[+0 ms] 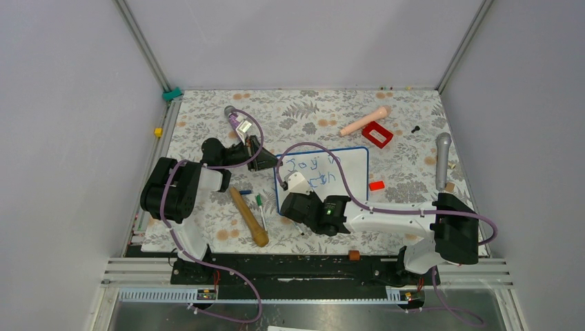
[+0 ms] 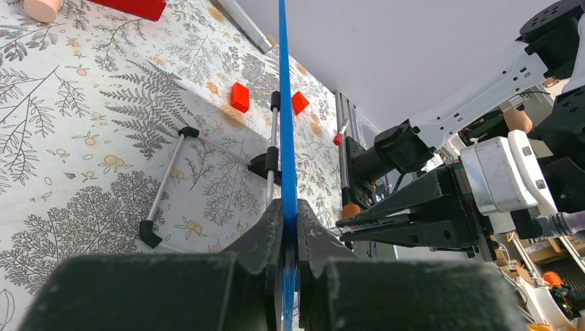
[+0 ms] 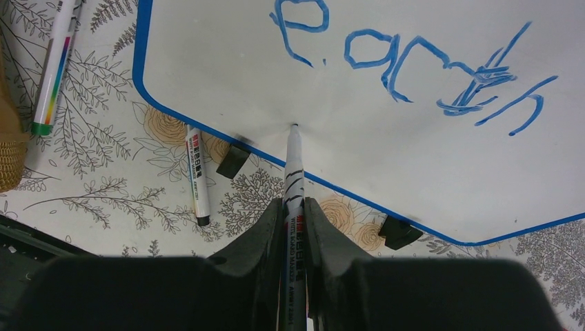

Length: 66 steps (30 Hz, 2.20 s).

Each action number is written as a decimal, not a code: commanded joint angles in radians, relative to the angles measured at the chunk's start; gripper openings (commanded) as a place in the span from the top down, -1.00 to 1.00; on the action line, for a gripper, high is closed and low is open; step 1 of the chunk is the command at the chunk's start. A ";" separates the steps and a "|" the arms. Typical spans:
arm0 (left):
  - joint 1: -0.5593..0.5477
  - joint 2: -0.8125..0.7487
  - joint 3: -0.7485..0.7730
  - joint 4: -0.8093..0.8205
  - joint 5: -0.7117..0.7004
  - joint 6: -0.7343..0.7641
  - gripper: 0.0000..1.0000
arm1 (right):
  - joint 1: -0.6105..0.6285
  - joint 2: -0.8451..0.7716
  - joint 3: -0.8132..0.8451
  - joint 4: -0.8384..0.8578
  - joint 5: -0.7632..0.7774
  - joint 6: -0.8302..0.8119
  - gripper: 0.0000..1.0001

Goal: Write a sentence on the whiteboard

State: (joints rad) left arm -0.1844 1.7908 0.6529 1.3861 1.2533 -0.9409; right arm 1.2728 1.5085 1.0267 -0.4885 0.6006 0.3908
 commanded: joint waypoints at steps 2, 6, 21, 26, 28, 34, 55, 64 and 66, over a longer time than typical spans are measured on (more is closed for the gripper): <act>-0.003 -0.004 0.024 0.085 0.014 -0.011 1.00 | 0.011 -0.016 0.007 -0.003 0.004 0.017 1.00; -0.002 -0.005 0.024 0.085 0.015 -0.012 1.00 | 0.010 -0.014 0.023 -0.004 0.020 -0.001 1.00; -0.003 -0.004 0.025 0.085 0.015 -0.011 1.00 | -0.013 0.015 0.085 -0.010 0.062 -0.050 1.00; -0.003 -0.004 0.026 0.084 0.015 -0.011 1.00 | -0.016 0.016 0.084 -0.010 0.056 -0.049 1.00; -0.003 -0.005 0.025 0.084 0.015 -0.012 1.00 | -0.016 0.018 0.086 -0.010 0.055 -0.050 1.00; -0.003 -0.005 0.025 0.084 0.016 -0.011 1.00 | -0.023 0.031 0.094 -0.009 0.056 -0.052 1.00; -0.003 -0.007 0.023 0.085 0.015 -0.011 1.00 | -0.024 0.019 0.061 -0.052 -0.032 -0.017 1.00; -0.002 -0.005 0.024 0.085 0.016 -0.011 1.00 | -0.024 0.024 0.066 -0.063 -0.041 -0.020 1.00; -0.002 -0.005 0.024 0.085 0.016 -0.011 1.00 | -0.024 0.025 0.072 -0.063 -0.030 -0.024 1.00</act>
State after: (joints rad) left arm -0.1844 1.7908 0.6529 1.3861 1.2537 -0.9405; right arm 1.2556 1.5330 1.0809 -0.5392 0.5629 0.3569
